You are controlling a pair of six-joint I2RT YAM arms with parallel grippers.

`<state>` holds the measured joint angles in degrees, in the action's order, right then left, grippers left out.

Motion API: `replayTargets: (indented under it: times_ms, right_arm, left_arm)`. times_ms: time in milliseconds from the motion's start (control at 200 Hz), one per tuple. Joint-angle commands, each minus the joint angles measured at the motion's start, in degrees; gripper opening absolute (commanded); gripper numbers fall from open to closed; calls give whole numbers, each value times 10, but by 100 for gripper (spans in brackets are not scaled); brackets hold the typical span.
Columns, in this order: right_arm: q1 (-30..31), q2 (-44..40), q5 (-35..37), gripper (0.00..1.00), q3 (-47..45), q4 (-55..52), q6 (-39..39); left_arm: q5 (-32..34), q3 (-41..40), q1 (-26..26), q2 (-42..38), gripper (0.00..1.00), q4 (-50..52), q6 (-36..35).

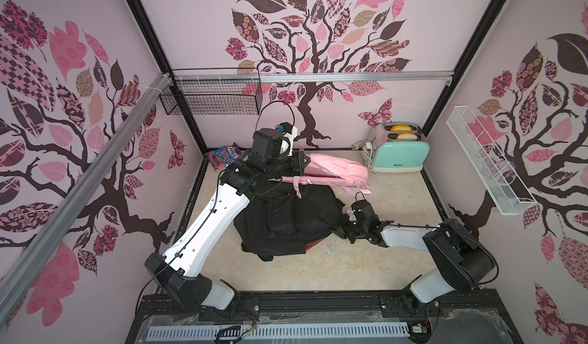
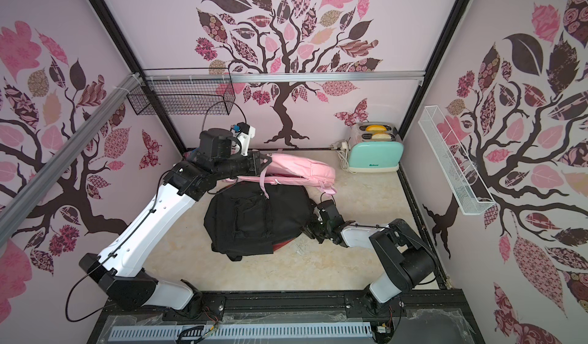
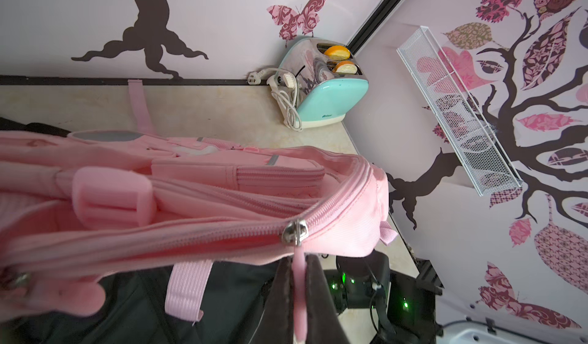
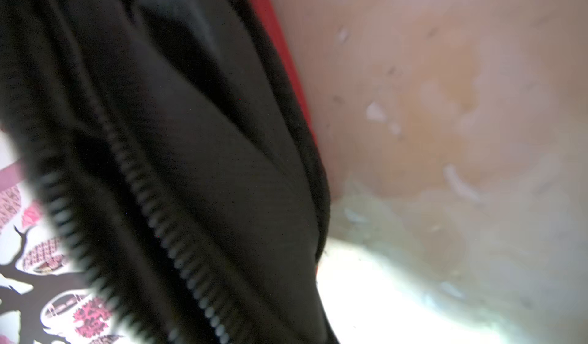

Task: Zip up the backpack
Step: Adjust the backpack at the center of the board.

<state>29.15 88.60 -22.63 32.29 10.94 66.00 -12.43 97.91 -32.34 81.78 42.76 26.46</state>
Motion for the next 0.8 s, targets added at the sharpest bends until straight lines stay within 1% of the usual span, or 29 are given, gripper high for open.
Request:
replayTargets:
  times_ms: [0, 75, 165, 335, 380, 430, 530, 615, 685, 730, 795]
  right_arm:
    - [-35, 16, 91, 0, -11, 11, 39]
    - [-47, 22, 92, 0, -4, 15, 46]
    - [-56, 27, 92, 0, 10, 18, 50]
    - [-67, 37, 92, 0, 47, 8, 44]
    - [-74, 40, 92, 0, 55, 4, 44]
    - [-84, 45, 87, 0, 67, -1, 38]
    - [-107, 72, 61, 0, 120, -37, 9]
    - [-123, 106, 35, 0, 175, -66, -20]
    - [-130, 136, 7, 0, 225, -88, -46]
    - [-134, 155, -14, 0, 266, -136, -69]
    - [-134, 172, -35, 6, 304, -175, -100]
  left_arm:
    - [-4, 12, -2, -59, 0, -31, -21]
    - [-4, -7, -3, -76, 0, -23, -21]
    - [-7, -47, -3, -99, 0, -23, -17]
    - [-6, -173, -14, -150, 0, -42, 3]
    - [5, -204, -23, -163, 0, -43, 5]
    - [33, -236, -38, -175, 0, -39, 5]
    - [74, -299, -64, -199, 0, -42, 12]
    - [61, -370, -67, -217, 0, -84, 40]
    - [34, -423, -69, -221, 0, -130, 56]
    - [23, -456, -72, -221, 0, -163, 65]
    - [7, -496, -73, -217, 0, -220, 76]
